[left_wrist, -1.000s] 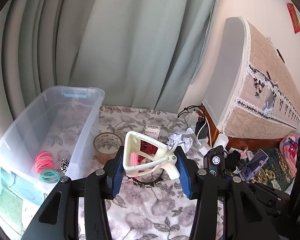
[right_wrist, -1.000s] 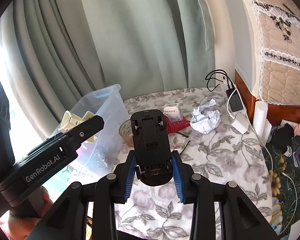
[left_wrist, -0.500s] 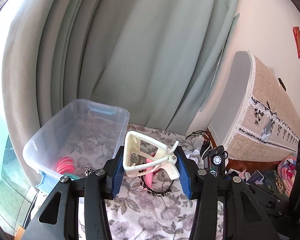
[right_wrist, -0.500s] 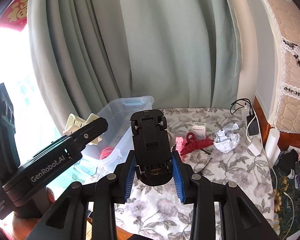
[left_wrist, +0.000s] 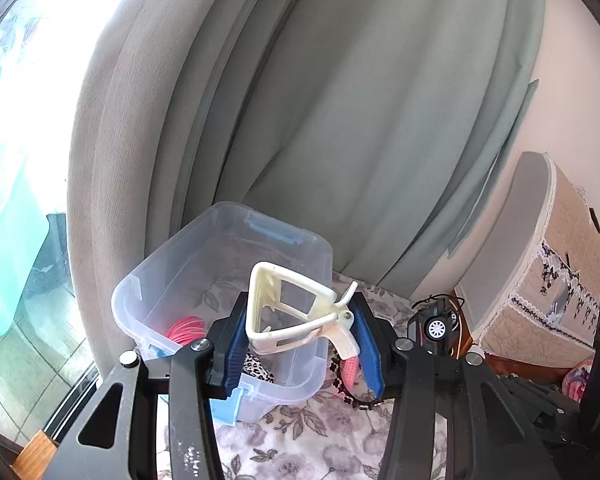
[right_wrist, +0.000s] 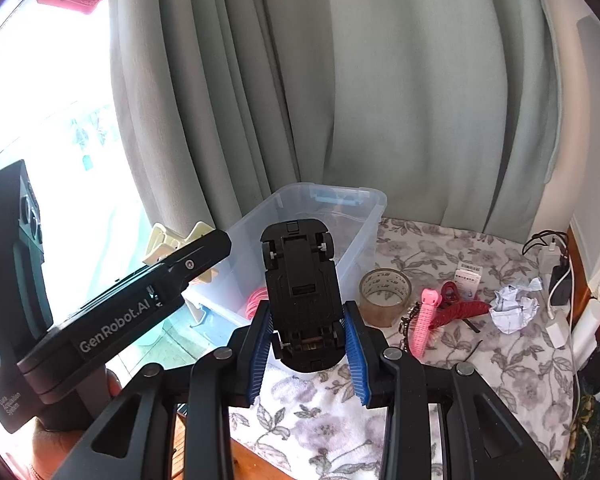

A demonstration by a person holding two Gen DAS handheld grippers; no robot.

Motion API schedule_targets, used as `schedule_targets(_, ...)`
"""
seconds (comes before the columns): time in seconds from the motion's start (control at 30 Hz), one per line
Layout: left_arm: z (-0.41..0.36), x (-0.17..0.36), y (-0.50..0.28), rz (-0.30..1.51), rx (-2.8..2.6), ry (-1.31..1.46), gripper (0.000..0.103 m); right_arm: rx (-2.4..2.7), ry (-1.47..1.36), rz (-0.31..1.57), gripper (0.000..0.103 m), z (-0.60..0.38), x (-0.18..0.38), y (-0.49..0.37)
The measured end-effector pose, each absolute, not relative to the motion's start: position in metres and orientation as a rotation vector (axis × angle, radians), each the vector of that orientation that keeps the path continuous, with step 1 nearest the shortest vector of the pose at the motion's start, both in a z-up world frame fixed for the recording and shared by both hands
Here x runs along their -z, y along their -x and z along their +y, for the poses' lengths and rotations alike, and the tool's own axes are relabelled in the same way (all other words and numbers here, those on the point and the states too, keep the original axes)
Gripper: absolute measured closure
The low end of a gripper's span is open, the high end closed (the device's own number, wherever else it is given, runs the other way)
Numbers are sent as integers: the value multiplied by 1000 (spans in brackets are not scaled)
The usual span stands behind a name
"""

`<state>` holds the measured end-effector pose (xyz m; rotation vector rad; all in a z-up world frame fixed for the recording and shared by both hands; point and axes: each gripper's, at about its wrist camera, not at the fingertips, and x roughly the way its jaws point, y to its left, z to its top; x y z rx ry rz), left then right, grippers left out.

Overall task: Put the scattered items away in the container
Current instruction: 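Carry the cream clip and toy car toward the clear box with both tools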

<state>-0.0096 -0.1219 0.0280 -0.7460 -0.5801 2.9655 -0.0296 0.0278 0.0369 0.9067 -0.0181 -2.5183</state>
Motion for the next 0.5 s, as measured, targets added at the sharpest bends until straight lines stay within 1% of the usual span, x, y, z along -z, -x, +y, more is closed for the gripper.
schedule_targets(0.23,-145,-2,25,-652,-2972,820,54,2458,-985,5,66,5,-13,53)
schedule_targets(0.5,-162,20,41,-694,-2970,879,53,2379,-1033,29,65,-23,8,76)
